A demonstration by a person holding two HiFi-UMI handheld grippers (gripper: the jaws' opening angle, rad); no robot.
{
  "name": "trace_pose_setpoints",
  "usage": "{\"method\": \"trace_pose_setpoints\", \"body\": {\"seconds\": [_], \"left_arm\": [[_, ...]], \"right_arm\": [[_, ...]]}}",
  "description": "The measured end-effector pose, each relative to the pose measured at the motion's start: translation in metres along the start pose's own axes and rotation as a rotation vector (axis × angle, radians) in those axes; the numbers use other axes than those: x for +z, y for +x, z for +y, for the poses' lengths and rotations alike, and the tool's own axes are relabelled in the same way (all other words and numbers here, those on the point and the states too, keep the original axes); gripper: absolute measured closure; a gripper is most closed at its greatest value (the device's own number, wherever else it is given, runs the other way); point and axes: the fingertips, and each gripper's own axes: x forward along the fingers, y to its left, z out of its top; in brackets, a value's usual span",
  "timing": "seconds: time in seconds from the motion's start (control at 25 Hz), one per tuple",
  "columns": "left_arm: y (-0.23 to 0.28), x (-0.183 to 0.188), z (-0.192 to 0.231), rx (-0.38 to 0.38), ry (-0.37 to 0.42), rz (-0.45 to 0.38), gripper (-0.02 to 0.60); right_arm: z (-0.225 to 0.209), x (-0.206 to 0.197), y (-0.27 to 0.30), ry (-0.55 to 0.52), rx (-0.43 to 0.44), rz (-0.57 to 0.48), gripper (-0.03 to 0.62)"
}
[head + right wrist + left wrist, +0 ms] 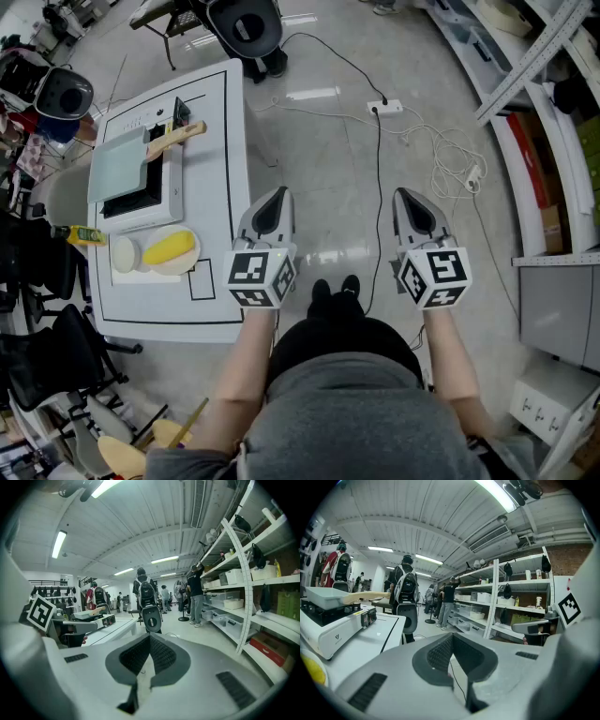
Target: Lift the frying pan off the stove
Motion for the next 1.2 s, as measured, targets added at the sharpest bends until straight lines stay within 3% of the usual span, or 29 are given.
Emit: {"method": "trace_pose_setpoints", "body": {"seconds": [0.92, 1.0, 1.2], "left_arm": [[0.023, -0.005, -0.011, 0.046, 0.033, 0.034, 0.575], [0.023, -0.004, -0.014, 0.051, 0.031, 0.030, 0.572], [0.025, 0.001, -0.015, 0.068, 0.016, 0.014, 0.498]], "right_arm": [[-0.041, -0.003, 0.004, 0.019, -0.003, -0.014, 0.588], [-0.044, -0.003, 0.004, 0.024, 0.005, -0.012, 0.562], [-0.048, 0.000, 0.004, 0.034, 0.036, -0.018, 0.495]]}}
